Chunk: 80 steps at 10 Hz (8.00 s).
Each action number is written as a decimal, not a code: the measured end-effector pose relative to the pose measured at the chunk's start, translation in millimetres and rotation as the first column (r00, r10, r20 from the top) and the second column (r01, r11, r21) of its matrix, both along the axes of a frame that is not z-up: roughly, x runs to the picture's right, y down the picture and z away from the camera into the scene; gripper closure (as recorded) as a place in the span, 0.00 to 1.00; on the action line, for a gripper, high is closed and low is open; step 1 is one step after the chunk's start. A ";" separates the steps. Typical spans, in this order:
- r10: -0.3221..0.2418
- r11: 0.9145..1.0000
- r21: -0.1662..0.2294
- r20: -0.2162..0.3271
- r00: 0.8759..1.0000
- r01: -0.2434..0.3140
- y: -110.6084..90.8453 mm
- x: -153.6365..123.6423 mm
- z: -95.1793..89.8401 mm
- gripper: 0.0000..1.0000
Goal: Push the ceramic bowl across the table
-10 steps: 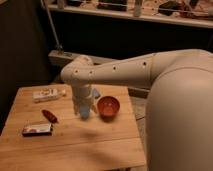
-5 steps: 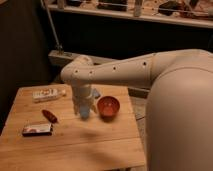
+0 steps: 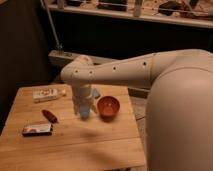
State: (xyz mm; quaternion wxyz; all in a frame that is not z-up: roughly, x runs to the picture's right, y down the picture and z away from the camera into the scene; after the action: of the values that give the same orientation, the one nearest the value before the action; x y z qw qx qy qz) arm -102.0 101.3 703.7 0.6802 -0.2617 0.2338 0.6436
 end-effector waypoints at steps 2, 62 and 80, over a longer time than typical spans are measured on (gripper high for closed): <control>0.000 1.000 0.000 0.000 1.000 0.000 0.0 0.0 0.0 0.35; -0.151 0.980 0.074 -0.331 0.931 0.185 -14.1 152.1 163.9 1.00; 0.178 0.978 0.119 -0.044 0.983 -0.171 -22.9 37.1 101.2 0.79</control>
State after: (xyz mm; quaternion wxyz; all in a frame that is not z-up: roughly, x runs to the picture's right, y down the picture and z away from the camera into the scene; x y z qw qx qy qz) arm -64.9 78.4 804.9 0.6284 -0.2240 0.1907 0.7201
